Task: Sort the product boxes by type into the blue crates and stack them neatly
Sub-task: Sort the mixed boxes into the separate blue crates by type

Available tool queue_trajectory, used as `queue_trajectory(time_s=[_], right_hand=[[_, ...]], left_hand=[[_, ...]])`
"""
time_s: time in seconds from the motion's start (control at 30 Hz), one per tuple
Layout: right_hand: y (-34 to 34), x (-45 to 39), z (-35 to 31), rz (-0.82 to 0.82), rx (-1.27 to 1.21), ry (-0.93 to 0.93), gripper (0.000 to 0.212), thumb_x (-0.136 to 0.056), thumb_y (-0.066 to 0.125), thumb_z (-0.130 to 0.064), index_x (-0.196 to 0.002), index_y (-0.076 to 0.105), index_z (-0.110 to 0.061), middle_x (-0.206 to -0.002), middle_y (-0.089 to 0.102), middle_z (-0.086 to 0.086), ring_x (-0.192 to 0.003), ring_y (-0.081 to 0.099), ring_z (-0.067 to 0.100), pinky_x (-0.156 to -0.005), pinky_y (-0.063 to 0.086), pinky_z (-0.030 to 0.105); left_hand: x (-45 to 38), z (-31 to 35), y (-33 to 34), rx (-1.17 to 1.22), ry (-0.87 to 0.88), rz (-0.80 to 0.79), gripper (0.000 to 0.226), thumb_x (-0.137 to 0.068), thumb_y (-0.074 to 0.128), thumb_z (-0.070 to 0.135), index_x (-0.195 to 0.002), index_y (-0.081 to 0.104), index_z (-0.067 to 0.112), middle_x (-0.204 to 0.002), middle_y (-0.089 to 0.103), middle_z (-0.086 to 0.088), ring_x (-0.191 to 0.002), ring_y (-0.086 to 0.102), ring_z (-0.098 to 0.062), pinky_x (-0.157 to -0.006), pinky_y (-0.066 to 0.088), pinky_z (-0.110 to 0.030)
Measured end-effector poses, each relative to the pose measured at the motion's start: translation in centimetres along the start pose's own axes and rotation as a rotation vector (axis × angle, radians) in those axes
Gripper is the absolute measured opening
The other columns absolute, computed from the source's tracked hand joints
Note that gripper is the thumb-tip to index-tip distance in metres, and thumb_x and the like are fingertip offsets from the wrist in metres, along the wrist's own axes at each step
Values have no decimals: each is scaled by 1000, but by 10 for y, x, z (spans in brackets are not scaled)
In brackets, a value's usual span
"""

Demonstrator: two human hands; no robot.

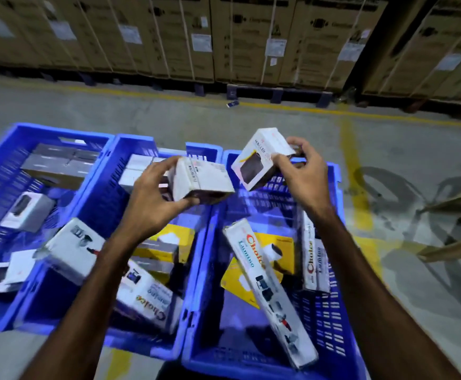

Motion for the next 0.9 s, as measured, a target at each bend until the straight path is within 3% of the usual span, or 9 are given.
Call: queue_trajectory(time_s=[0.1, 0.23, 0.37, 0.5, 0.67, 0.77, 0.9], right_hand=[[50, 8, -28, -186, -36, -55, 59, -71, 70, -52, -126, 64, -32, -113, 70, -8, -69, 62, 8, -73, 56, 34], [123, 34, -50, -429, 229, -160, 66, -75, 70, -58, -135, 59, -34, -120, 70, -4, -103, 68, 22, -92, 56, 41], [179, 55, -53, -571, 560, -197, 67, -78, 65, -58, -139, 52, -33, -129, 69, 6, -120, 64, 32, -94, 54, 43], [212, 67, -44, -715, 739, -171, 63, -80, 68, -41, -139, 51, -30, -135, 65, 10, -123, 62, 34, -93, 54, 41], [223, 72, -40, -666, 744, -200, 58, -86, 63, -24, -142, 49, -26, -140, 55, 9, -126, 58, 35, -100, 51, 44], [211, 77, -42, -593, 698, -223, 54, -87, 62, -29, -141, 53, -28, -140, 56, 5, -129, 56, 31, -103, 50, 45], [174, 85, -44, -546, 616, -250, 44, -87, 61, -40, -128, 66, -25, -127, 67, 1, -118, 63, 22, -98, 53, 42]], left_hand=[[6, -12, -58, -157, 7, -23, 90, -61, 101, 24, -141, 60, 22, -128, 62, -3, -100, 65, -10, -82, 59, -26], [-8, -45, -110, -498, -57, -109, 102, -52, 88, 55, -140, 61, 11, -131, 66, -16, -120, 62, -29, -101, 48, -39], [-24, -73, -115, -633, -163, -287, 95, -59, 99, 31, -143, 58, 9, -140, 61, -20, -129, 58, -36, -107, 43, -39], [-42, -100, -111, -810, -203, -455, 80, -64, 91, 32, -136, 58, 22, -139, 61, -13, -125, 61, -33, -99, 53, -45], [-41, -115, -118, -870, -237, -495, 90, -73, 89, 30, -152, 47, 21, -152, 52, -13, -136, 54, -32, -107, 50, -46], [-36, -97, -116, -789, -178, -502, 85, -84, 83, 41, -155, 44, 17, -155, 49, -15, -141, 49, -33, -112, 44, -44], [-21, -52, -101, -689, -62, -541, 72, -92, 76, 42, -153, 47, 17, -154, 52, -10, -142, 48, -29, -109, 41, -38]])
Point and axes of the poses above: each hand's wrist, its own x-axis away from the middle knuckle, its own y-axis out of the palm, z = x × y, the point moved 4 cm from there along -x, towards the middle knuckle
